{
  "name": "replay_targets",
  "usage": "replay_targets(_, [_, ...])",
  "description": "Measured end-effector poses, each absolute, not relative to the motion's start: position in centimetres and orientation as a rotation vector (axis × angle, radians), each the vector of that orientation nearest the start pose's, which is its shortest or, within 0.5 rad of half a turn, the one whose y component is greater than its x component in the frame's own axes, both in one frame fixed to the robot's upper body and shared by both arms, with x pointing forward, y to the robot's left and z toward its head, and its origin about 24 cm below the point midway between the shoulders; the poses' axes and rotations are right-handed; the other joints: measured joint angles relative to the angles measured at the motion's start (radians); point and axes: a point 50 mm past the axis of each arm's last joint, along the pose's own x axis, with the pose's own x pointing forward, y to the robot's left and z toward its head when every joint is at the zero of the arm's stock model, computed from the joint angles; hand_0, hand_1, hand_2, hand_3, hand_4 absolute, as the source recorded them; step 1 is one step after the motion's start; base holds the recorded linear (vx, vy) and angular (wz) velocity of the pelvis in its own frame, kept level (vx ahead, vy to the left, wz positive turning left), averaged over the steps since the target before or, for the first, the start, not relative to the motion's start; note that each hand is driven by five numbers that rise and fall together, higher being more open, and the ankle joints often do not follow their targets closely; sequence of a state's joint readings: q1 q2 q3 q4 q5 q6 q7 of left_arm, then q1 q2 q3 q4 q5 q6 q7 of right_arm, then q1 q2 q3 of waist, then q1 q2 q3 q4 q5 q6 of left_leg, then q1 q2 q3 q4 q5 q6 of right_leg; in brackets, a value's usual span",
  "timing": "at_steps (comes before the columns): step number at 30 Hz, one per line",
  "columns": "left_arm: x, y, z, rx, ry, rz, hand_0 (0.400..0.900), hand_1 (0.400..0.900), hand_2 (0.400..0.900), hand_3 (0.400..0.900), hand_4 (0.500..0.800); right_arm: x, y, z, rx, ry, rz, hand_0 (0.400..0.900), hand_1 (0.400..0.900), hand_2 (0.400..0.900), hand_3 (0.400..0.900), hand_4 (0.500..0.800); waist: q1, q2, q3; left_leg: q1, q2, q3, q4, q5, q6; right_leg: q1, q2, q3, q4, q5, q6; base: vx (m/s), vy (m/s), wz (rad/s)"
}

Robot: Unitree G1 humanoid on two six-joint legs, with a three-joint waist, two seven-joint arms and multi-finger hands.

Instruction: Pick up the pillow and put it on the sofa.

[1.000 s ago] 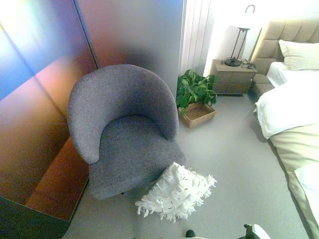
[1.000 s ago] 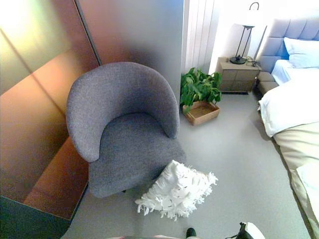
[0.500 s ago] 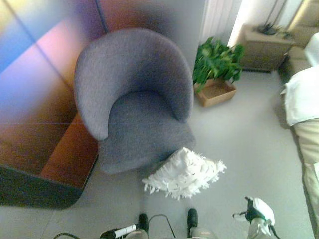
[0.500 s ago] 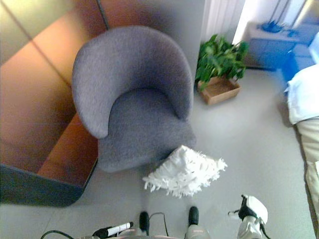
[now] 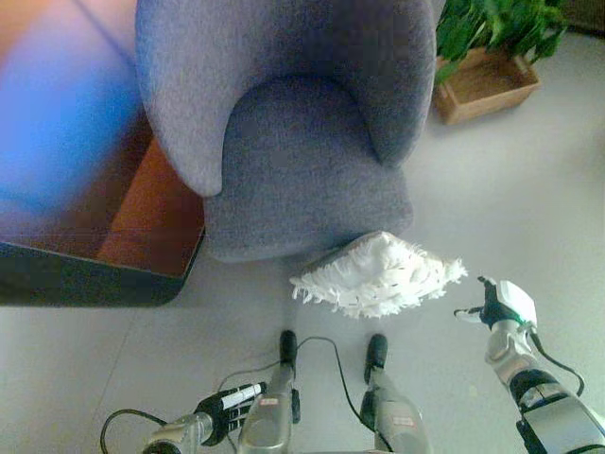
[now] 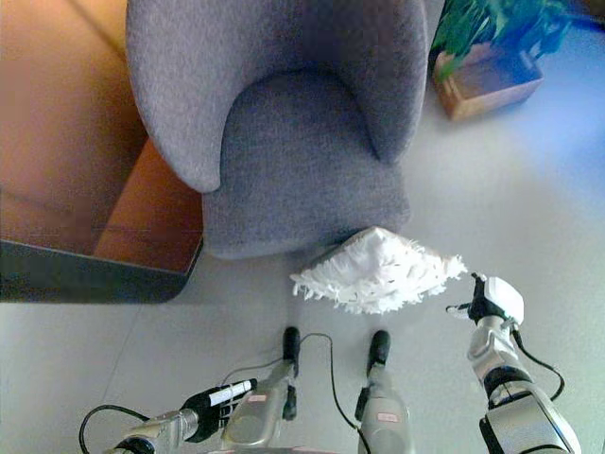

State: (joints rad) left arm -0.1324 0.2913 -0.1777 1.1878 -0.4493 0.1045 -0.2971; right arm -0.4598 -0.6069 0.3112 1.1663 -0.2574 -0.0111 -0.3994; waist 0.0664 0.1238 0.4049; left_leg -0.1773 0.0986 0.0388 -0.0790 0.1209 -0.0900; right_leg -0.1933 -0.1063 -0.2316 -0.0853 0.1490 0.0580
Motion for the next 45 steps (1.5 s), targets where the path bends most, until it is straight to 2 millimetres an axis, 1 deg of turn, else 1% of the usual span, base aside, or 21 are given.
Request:
replay_targets(5, [15.2, 22.9, -14.0, -0.229, 1.070, -0.019, 0.900, 0.900, 0.900, 0.900, 0.800, 29.1, -34.7, 2.1, -1.112, 0.476, -0.400, 0.900, 0.900, 0.900, 0.900, 0.800, 0.001, 0.020, 0.040, -0.023, -0.006, 0.001, 0.000, 0.001, 0.001, -0.024, -0.006, 0.001, 0.000, 0.003, 0.003, -0.05, 0.032, -0.01])
replay_targets(11, [15.6, 22.9, -13.8, -0.262, 1.030, -0.004, 0.900, 0.900, 0.900, 0.900, 0.800, 30.5, -35.7, 5.2, -1.134, 0.407, -0.409, 0.900, 0.900, 0.900, 0.900, 0.800, 0.020, 0.029, 0.058, -0.066, -0.013, 0.003, 0.000, 0.007, 0.007, -0.068, -0.013, 0.003, 0.002, 0.009, 0.005, -0.03, 0.062, 0.01])
replay_targets(14, [15.8, 23.0, -13.7, -0.290, 1.012, 0.011, 0.900, 0.900, 0.900, 0.900, 0.800, 31.8, -35.1, 6.7, -1.110, 0.350, -0.404, 0.900, 0.900, 0.900, 0.900, 0.800, 0.020, 0.034, 0.067, -0.086, -0.017, 0.003, 0.000, 0.011, 0.010, -0.093, -0.018, 0.005, 0.010, 0.010, 0.007, -0.03, 0.075, 0.02])
replay_targets(19, [16.1, 22.7, -13.5, -0.335, 0.973, 0.016, 0.900, 0.900, 0.900, 0.900, 0.800, 33.7, -34.3, 9.5, -1.098, 0.263, -0.399, 0.900, 0.900, 0.900, 0.900, 0.800, 0.023, 0.057, 0.080, -0.120, -0.030, 0.002, 0.001, 0.021, 0.020, -0.137, -0.034, 0.005, 0.036, 0.009, 0.009, -0.04, 0.059, 0.08])
replay_targets(23, [16.2, 22.5, -13.5, -0.363, 0.963, 0.023, 0.900, 0.900, 0.900, 0.900, 0.800, 34.8, -33.6, 11.4, -1.116, 0.221, -0.365, 0.900, 0.900, 0.900, 0.900, 0.800, 0.031, 0.071, 0.086, -0.147, -0.041, 0.001, 0.001, 0.033, 0.028, -0.183, -0.049, 0.007, 0.074, 0.002, 0.019, -0.04, 0.036, 0.05])
replay_targets(25, [16.4, 22.5, -13.4, -0.362, 0.942, 0.017, 0.900, 0.900, 0.900, 0.900, 0.800, 35.3, -33.4, 12.2, -1.110, 0.202, -0.356, 0.900, 0.900, 0.900, 0.900, 0.800, 0.047, 0.071, 0.087, -0.167, -0.045, 0.002, 0.002, 0.040, 0.031, -0.217, -0.056, 0.007, 0.099, -0.005, 0.024, -0.03, 0.021, 0.06])
replay_targets(29, [16.6, 22.4, -13.2, -0.364, 0.915, 0.017, 0.900, 0.900, 0.900, 0.900, 0.800, 36.3, -32.5, 13.9, -1.094, 0.162, -0.325, 0.900, 0.900, 0.900, 0.900, 0.800, 0.051, 0.072, 0.087, -0.232, -0.054, -0.001, 0.014, 0.055, 0.037, -0.295, -0.070, 0.008, 0.149, -0.011, 0.025, -0.03, 0.022, 0.05])
replay_targets(33, [17.1, 22.0, -13.1, -0.389, 0.891, 0.015, 0.900, 0.900, 0.900, 0.900, 0.800, 37.0, -31.7, 15.0, -1.103, 0.135, -0.294, 0.900, 0.900, 0.900, 0.900, 0.800, 0.073, 0.075, 0.088, -0.268, -0.061, -0.001, 0.017, 0.069, 0.039, -0.356, -0.082, 0.014, 0.205, -0.027, 0.023, -0.03, 0.035, 0.03])
replay_targets(38, [17.5, 21.7, -12.8, -0.392, 0.858, 0.008, 0.900, 0.900, 0.900, 0.900, 0.800, 37.8, -30.0, 16.4, -1.096, 0.079, -0.243, 0.900, 0.900, 0.900, 0.900, 0.800, 0.074, 0.075, 0.088, -0.318, -0.063, -0.009, 0.025, 0.082, 0.038, -0.429, -0.091, 0.014, 0.270, -0.049, 0.016, 0.00, 0.006, 0.01])
replay_targets(45, [18.2, 21.2, -12.5, -0.379, 0.832, -0.020, 0.900, 0.900, 0.900, 0.900, 0.800, 38.3, -28.9, 17.6, -1.028, 0.061, -0.187, 0.900, 0.900, 0.900, 0.900, 0.800, 0.076, 0.075, 0.088, -0.377, -0.064, -0.011, 0.045, 0.088, 0.034, -0.508, -0.099, 0.021, 0.335, -0.069, 0.006, 0.00, 0.000, 0.00])
